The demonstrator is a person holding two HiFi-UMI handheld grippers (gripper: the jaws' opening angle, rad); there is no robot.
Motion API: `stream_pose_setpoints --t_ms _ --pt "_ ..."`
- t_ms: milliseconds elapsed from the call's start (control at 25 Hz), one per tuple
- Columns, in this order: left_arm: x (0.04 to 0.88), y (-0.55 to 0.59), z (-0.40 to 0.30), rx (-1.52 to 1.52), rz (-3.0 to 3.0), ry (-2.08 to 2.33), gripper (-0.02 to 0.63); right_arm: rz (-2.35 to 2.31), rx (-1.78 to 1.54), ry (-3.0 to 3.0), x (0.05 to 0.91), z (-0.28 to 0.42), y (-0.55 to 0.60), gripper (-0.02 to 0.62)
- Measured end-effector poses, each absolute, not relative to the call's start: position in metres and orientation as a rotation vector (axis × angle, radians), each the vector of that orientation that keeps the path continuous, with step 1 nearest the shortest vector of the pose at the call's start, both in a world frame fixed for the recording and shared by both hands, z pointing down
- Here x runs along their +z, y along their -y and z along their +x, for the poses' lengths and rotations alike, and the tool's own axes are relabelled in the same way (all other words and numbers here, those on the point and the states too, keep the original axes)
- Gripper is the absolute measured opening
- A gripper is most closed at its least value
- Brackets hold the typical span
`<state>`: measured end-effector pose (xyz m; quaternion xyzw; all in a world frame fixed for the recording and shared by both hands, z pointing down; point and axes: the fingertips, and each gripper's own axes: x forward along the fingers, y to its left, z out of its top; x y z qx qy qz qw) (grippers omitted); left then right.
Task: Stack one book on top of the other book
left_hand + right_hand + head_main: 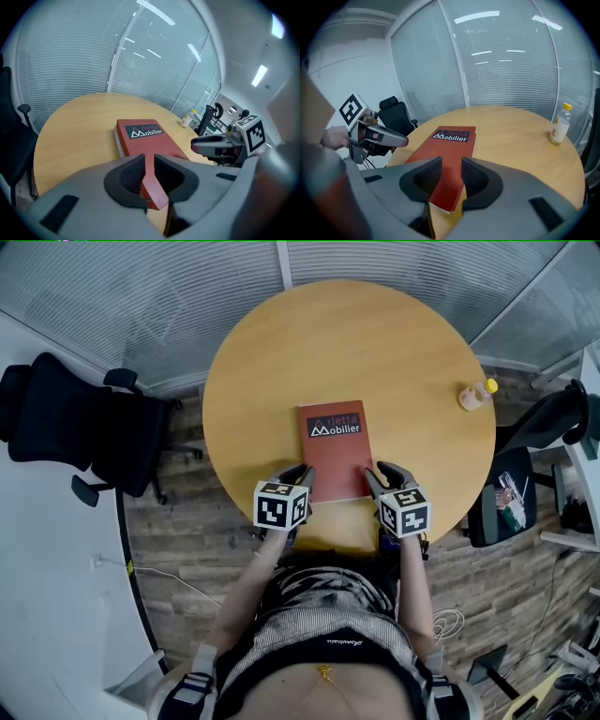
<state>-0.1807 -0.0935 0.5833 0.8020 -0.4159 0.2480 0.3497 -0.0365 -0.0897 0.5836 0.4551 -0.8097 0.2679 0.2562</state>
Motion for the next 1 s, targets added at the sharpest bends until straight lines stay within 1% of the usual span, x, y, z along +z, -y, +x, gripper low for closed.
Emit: stream_pose_setpoints --t_ms 200,320,400,720,880,1000 --pt "0.572 0.079 -0.164 0.615 2.125 1.007 0.049 1.204 0.652 2.245 0.570 -0.046 0.077 0.082" --pt "0.566 0.072 -0.154 0.590 2.150 0.957 0.023 1.184 0.649 2.255 0.569 -0.050 0.069 0.057" --pt "0.564 0.067 -0.147 0.602 2.178 0.921 0.020 1.172 0.662 2.267 0.569 -0.052 0.063 0.046" --pt "0.540 0.047 -0.124 0.574 2.297 0.782 0.018 1.085 0.639 2.380 0.551 -0.073 0.041 0.032" --pt "0.516 0.042 -0.116 0.541 2.378 0.774 0.018 1.104 0.597 2.462 0.525 -0.080 0.038 0.031" --pt "0.490 0.041 -0.113 0.462 2.434 0.770 0.018 1.132 0.548 2.522 0.500 -0.084 0.037 0.031"
